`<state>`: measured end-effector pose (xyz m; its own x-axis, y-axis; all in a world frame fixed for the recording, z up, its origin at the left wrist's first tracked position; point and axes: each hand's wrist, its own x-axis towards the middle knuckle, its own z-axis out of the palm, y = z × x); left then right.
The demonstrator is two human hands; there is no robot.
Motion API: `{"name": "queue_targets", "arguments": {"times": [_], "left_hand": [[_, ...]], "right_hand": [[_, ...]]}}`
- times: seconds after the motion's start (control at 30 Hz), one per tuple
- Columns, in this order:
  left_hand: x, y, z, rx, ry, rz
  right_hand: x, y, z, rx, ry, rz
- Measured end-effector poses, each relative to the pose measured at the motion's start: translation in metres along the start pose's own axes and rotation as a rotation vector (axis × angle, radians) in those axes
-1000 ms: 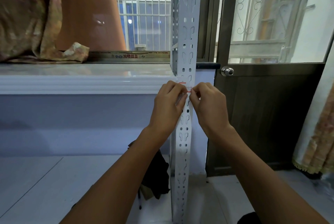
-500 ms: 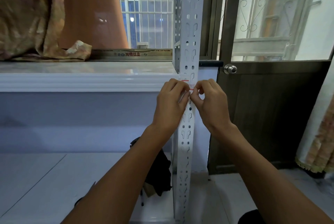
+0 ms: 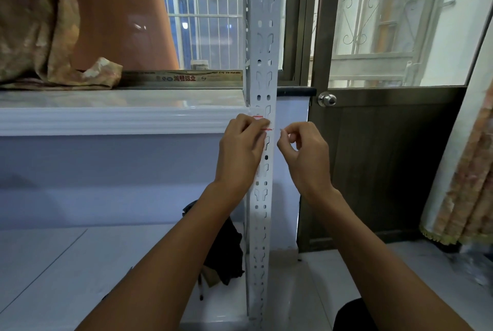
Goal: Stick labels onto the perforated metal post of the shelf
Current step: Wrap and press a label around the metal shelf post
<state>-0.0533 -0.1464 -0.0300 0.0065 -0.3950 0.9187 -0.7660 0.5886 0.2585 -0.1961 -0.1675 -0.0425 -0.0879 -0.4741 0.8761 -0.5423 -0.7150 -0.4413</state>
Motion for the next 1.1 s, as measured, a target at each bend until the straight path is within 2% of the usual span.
{"name": "queue_targets", "arguments": {"times": [0.13,0.33,0.47,0.6,0.83,0.97,1.1], "left_hand": [[0.002,0.003,0.000,0.001,0.002,0.009],[0.003,0.008,0.004,0.081,0.024,0.019],[0.000,-0.001,0.010,0.172,0.054,0.152],[0.002,-0.009,0.012,0.234,0.078,0.283],[0.011,-0.007,0.007,0.323,0.026,0.371],[0.012,-0.003,0.010,0.330,0.028,0.370],[0.012,-0.002,0.013,0.316,0.027,0.349]], "right_hand": [[0.000,0.003,0.003,0.018,0.007,0.111],[-0.013,0.010,0.008,-0.026,0.004,0.113],[-0.029,0.027,0.005,-0.029,-0.045,0.153],[-0.057,0.056,0.007,-0.015,-0.120,0.270],[-0.102,0.086,0.014,-0.035,-0.280,0.446],[-0.111,0.089,0.013,-0.060,-0.328,0.464],[-0.096,0.072,0.011,-0.010,-0.286,0.401]]}}
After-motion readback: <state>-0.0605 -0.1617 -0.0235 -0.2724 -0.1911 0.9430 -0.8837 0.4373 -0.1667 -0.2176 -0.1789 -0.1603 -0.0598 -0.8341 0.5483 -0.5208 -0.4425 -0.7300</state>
